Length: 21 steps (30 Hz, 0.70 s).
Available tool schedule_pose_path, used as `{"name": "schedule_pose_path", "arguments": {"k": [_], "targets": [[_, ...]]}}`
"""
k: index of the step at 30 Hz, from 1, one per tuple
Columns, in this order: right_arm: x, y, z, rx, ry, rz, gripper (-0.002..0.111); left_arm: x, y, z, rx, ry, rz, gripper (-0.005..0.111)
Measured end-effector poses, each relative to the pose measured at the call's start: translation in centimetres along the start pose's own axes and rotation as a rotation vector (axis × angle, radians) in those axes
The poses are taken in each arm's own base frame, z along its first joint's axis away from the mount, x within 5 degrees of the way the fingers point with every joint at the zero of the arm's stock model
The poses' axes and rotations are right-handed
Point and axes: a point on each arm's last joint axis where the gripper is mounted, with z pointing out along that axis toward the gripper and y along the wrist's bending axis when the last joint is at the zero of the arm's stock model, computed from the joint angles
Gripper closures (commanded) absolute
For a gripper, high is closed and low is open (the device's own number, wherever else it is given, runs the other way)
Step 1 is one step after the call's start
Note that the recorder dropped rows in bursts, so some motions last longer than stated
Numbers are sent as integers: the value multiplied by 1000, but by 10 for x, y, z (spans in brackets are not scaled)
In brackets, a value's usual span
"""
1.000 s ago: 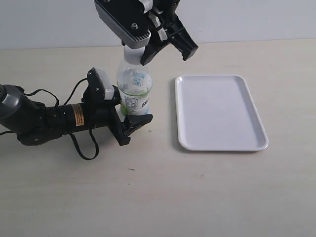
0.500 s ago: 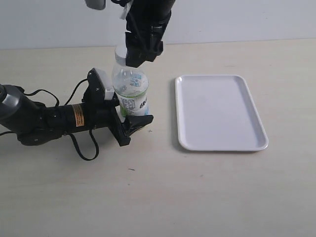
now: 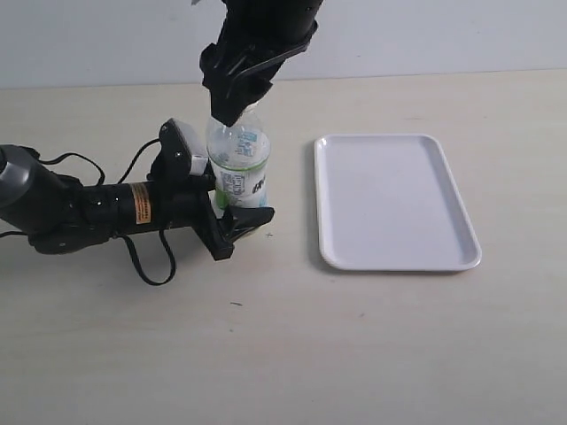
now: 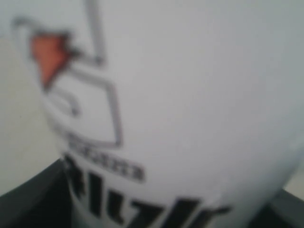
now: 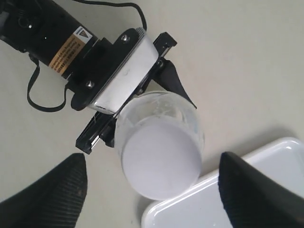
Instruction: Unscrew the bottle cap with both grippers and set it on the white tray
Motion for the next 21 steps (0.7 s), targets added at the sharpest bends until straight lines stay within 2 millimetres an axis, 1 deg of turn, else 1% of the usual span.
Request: {"name": "schedule_pose_path", "arguments": {"k": [6, 12, 21], "targets": [[-1, 0, 0, 3, -7, 51, 35, -2, 0, -1, 4, 32, -11, 107], [-2, -1, 0, 12, -26, 68, 42, -2, 1, -2, 2, 37, -15, 107], [-5, -3, 0, 26, -58, 73, 49, -2, 1, -2, 2, 37, -17, 107]]}}
